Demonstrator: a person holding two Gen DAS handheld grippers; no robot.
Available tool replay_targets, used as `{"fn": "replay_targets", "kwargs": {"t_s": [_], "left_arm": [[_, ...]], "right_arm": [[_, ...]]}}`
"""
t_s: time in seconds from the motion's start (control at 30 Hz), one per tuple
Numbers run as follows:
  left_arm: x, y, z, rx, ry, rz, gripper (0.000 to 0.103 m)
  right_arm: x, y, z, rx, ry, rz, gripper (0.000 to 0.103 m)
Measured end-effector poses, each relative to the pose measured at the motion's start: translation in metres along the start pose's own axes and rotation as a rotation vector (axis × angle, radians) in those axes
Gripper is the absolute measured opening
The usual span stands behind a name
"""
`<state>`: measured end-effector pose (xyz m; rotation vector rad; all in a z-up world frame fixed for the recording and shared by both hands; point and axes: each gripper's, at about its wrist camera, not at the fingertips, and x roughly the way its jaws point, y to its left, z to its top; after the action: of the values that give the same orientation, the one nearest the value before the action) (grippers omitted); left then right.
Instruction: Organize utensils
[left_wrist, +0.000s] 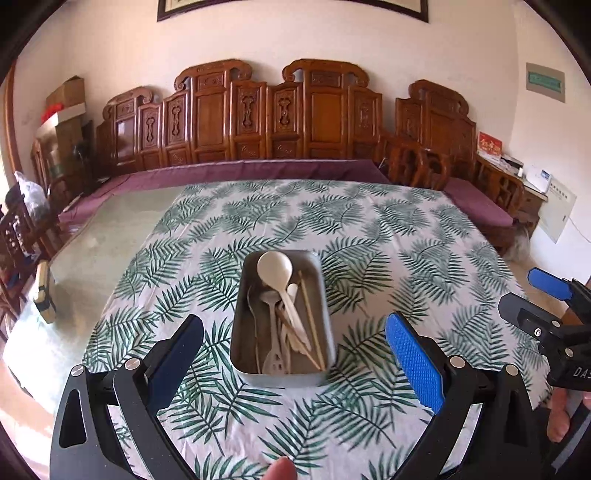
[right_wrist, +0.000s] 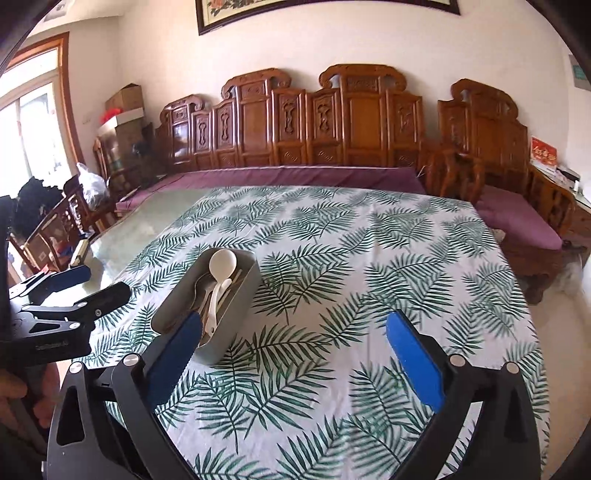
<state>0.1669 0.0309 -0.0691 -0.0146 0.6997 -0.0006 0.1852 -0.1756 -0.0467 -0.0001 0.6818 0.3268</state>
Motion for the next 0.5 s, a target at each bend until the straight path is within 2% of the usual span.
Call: {"fn": "replay_targets", "kwargs": {"t_s": [0.5], "left_arm": [[-0.109, -0.036, 0.021, 0.026, -0.154, -0.022, 0.095]], "right_arm": [[-0.123, 0.001, 0.01, 0.0, -0.232, -0.051, 0.1]]}}
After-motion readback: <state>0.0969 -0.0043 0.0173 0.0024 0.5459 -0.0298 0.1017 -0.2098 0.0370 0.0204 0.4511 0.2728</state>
